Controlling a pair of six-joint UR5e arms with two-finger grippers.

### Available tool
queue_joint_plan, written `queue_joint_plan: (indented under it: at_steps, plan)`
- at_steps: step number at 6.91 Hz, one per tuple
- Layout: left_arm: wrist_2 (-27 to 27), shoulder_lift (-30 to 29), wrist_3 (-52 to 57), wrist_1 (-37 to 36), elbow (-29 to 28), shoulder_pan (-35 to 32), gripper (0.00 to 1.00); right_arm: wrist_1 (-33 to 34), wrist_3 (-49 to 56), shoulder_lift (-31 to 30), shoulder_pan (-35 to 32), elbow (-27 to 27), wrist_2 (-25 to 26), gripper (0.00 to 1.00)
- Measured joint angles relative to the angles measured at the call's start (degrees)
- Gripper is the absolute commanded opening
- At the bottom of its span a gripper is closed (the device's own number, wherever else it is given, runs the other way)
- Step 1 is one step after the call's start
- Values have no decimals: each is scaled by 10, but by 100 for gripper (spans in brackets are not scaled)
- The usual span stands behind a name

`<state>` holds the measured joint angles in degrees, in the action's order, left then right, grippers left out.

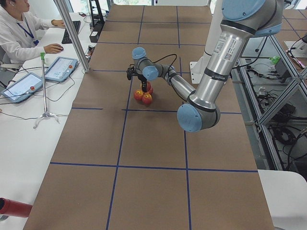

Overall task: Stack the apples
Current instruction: 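Lower the apple onto the top of the cluster and open the left gripper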

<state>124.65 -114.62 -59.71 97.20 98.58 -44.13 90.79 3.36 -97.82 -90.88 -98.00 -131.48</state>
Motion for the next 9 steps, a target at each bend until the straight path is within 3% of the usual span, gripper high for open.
queue_joint_plan:
  at_steps: [3,5,6,7,8,9]
  plan:
    - [-32,-1,2,-1,-3,2,0,0,0,0,0,0,0,100]
    - [-34,-1,3,0,-6,4,14,0,1,0,0,0,0,100]
    - [-34,-1,3,1,-7,5,33,0,1,0,0,0,0,100]
    - [-34,-1,4,2,-8,5,71,0,1,0,0,0,0,100]
    - [-35,-1,4,2,-8,6,100,0,0,0,0,0,0,100]
    - [-35,-1,3,2,-8,6,100,0,0,0,0,0,0,100]
